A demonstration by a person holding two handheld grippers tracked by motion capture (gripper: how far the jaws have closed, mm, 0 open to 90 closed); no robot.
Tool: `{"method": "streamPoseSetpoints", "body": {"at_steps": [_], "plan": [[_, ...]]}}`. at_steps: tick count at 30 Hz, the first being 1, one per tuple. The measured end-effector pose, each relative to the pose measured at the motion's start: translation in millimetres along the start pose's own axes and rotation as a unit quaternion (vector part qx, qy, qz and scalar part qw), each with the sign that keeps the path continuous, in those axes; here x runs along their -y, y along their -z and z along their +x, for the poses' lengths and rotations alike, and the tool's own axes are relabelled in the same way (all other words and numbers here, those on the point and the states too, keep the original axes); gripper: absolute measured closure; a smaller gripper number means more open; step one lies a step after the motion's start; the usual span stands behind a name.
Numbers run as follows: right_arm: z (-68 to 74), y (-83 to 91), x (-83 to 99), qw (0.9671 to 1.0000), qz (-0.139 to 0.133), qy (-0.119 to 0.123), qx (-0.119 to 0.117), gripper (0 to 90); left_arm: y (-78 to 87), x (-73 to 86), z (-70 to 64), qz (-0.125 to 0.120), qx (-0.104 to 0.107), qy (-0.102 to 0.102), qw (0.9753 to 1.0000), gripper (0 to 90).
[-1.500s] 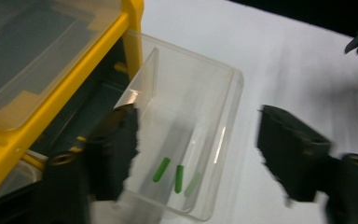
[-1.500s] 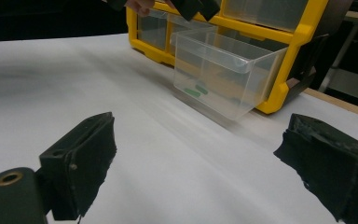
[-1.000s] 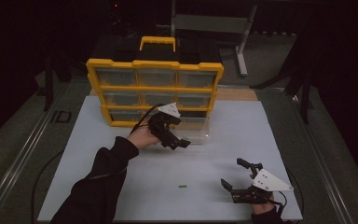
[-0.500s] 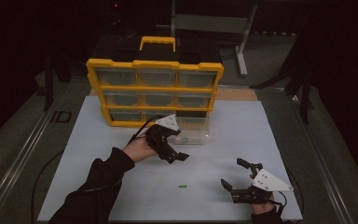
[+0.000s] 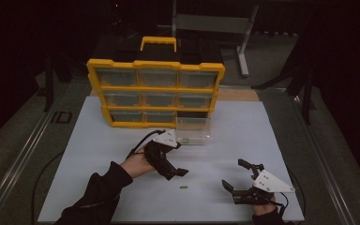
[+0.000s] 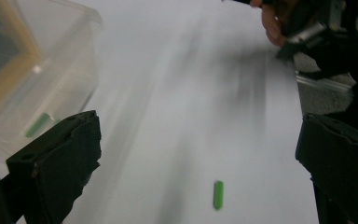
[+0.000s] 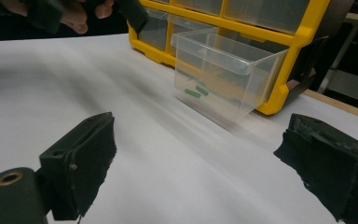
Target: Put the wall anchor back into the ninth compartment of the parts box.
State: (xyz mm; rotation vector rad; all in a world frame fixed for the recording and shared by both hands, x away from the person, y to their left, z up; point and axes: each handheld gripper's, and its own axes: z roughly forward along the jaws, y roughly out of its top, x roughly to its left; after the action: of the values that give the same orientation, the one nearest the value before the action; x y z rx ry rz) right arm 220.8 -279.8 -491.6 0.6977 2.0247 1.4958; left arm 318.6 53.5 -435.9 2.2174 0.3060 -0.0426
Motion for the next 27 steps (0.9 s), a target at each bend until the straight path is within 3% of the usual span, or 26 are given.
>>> {"method": "streamPoseSetpoints", "body": {"at_steps": [9, 20, 23, 27], "plan": [[0.0, 0.0, 0.1, 1.0000, 0.000, 0.000, 0.000, 9.1, -5.0, 15.8, -10.9, -0.010, 0.007, 0.002, 0.9999, 0.7], [0.2, 0.0, 0.1, 1.0000, 0.002, 0.000, 0.000, 9.1, -18.0, 33.0, -26.2, -0.015, 0.022, -0.016, 0.9995, 0.7], [0.3, 0.0, 0.1, 1.0000, 0.002, 0.000, -0.001, 9.1, -22.6, 39.1, -26.6, -0.020, 0.036, -0.011, 0.9991, 1.5], [0.3, 0.0, 0.0, 1.0000, 0.001, -0.001, -0.002, 9.1, -34.2, 51.2, -27.7, -0.016, 0.037, -0.005, 0.9992, 2.4]]}}
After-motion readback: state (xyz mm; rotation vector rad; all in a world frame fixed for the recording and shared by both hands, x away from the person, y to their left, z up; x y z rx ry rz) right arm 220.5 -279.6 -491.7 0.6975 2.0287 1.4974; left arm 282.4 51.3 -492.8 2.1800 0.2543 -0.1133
